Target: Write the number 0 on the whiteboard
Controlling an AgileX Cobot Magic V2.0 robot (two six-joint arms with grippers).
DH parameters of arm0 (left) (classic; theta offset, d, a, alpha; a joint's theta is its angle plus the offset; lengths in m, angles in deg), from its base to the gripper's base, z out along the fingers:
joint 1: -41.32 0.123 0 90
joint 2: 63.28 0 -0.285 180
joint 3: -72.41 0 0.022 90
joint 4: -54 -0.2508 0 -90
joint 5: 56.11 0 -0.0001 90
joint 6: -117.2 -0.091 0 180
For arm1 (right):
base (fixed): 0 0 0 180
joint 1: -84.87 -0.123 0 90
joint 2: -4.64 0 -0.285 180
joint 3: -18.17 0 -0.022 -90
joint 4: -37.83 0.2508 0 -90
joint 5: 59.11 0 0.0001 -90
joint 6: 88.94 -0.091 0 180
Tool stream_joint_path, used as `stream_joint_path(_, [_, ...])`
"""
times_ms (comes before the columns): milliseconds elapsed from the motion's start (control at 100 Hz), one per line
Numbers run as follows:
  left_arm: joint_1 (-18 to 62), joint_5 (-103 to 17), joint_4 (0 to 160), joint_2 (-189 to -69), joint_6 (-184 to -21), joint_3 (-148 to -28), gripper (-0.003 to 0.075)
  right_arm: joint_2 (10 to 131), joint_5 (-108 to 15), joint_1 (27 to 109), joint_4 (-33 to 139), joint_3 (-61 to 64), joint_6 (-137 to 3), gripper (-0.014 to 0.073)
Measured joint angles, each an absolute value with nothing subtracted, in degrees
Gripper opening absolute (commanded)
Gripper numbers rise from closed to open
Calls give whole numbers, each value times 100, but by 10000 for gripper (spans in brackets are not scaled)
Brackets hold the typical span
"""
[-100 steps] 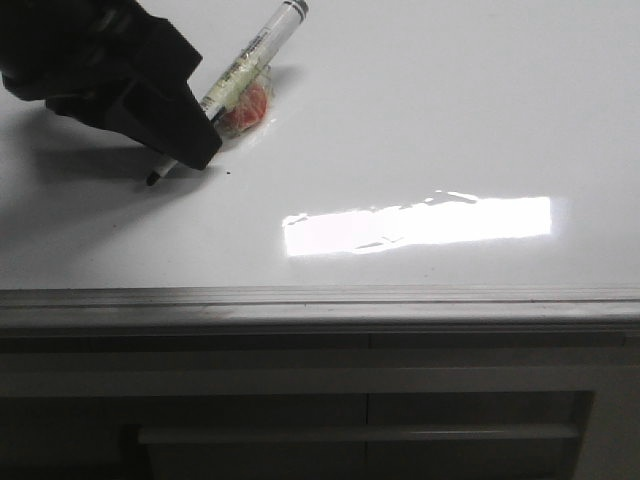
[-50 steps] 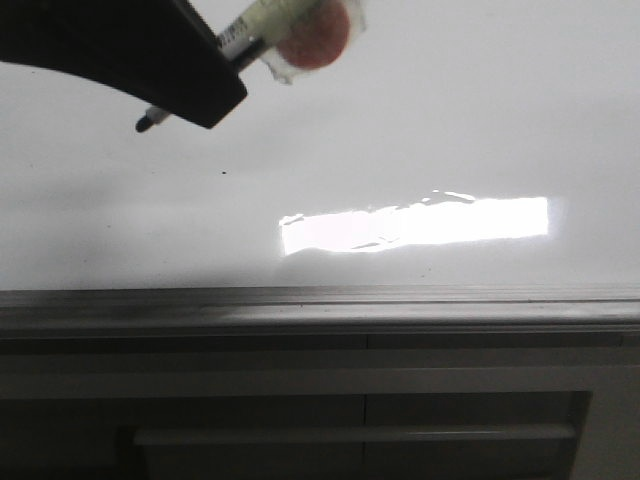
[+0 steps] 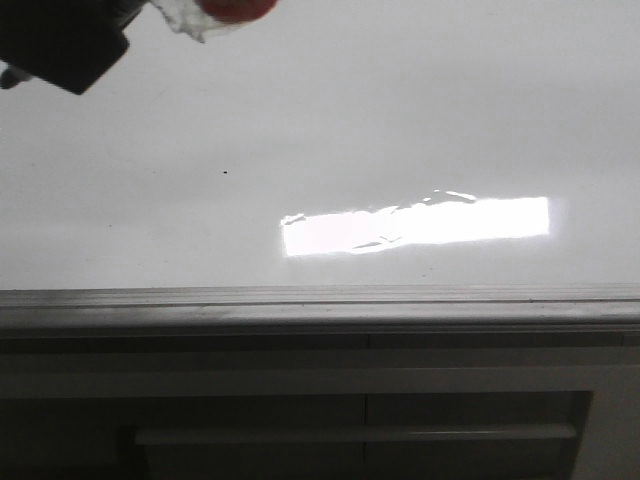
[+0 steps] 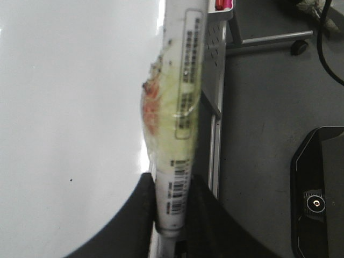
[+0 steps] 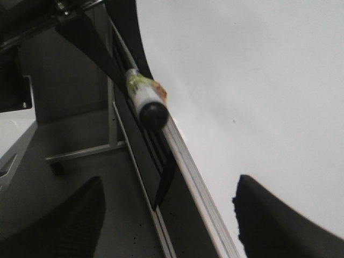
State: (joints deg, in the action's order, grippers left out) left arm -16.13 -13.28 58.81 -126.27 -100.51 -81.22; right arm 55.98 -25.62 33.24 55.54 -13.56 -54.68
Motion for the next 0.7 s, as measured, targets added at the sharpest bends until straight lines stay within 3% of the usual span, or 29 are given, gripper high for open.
stream_joint_path(370, [-1613, -476, 6345, -12370, -10780, -8122, -20, 6531, -3478, 2366, 5558, -1248, -5177, 445])
stream_joint_path(700, [-1613, -466, 6559, -12370, -10868, -8122, -20, 6718, -3715, 2064, 5580, -1248, -5137, 443])
